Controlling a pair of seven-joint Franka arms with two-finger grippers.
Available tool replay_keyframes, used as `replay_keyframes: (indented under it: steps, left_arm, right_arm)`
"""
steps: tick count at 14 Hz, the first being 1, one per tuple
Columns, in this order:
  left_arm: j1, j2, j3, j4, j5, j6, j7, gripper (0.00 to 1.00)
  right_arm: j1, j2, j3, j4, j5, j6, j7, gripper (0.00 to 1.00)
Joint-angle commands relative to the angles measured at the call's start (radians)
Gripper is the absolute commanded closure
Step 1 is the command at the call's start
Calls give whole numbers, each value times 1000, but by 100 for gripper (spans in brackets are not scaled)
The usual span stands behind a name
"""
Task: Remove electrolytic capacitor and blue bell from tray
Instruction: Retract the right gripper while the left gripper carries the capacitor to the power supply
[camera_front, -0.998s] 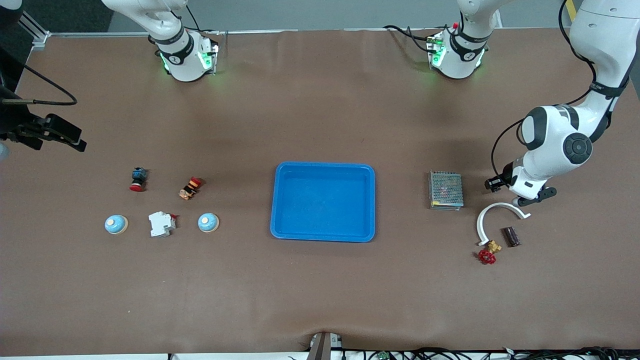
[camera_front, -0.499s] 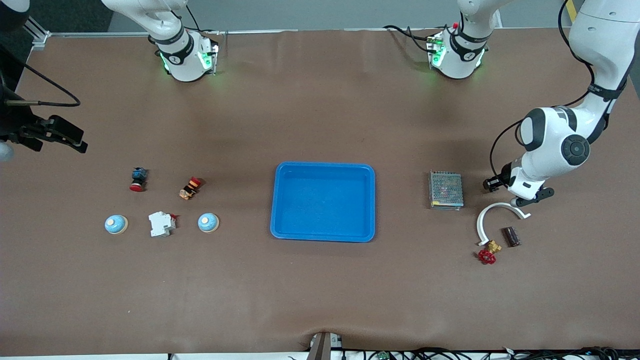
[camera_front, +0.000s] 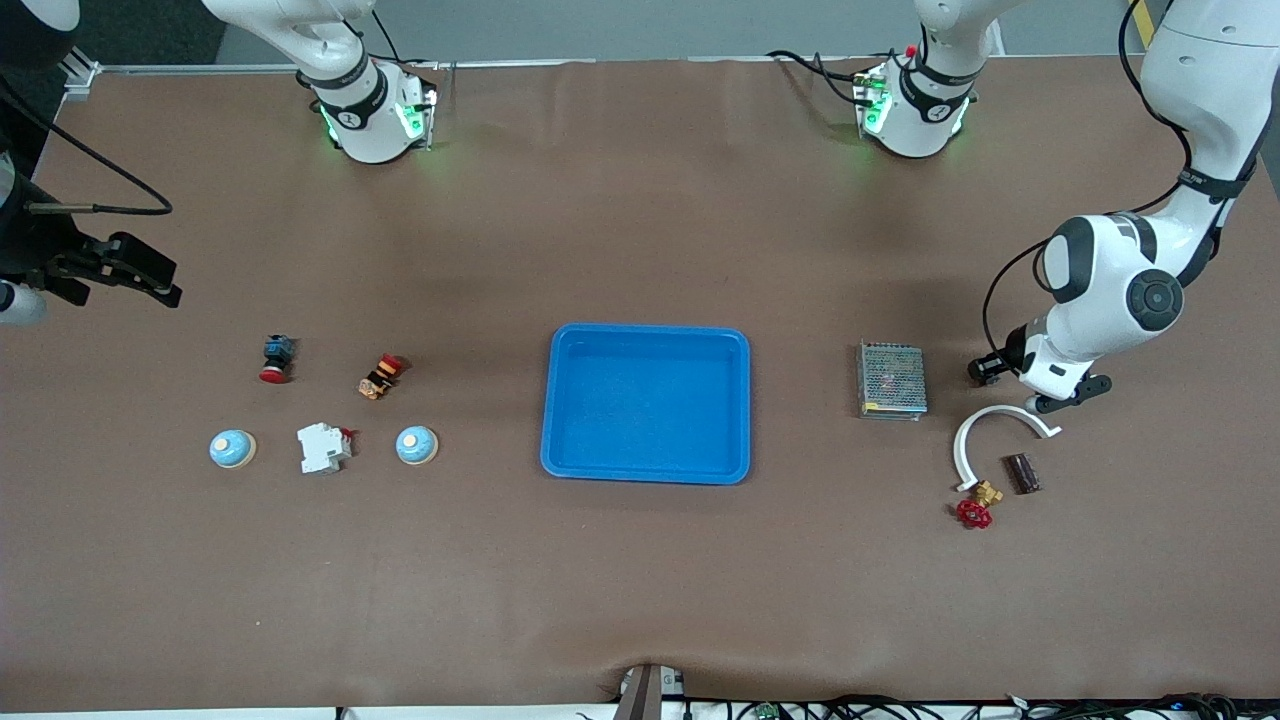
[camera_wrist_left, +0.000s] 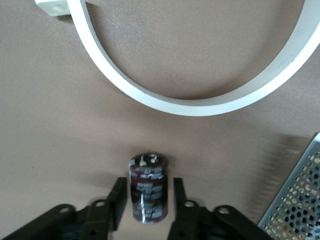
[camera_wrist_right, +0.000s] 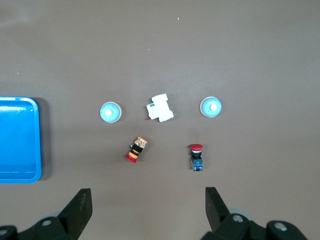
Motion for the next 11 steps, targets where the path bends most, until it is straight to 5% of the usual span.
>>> replay_keyframes:
  steps: [1,11]
  left_arm:
    - [12,-7,-8,12,14,1,21,0]
    - [85,-86,-20,277,-30,-456,233,0]
  right_arm:
    - [-9,-16,0,-13,-5,14,-13,0]
    - [-9,-26,-1,-13,-4,22,-12,0]
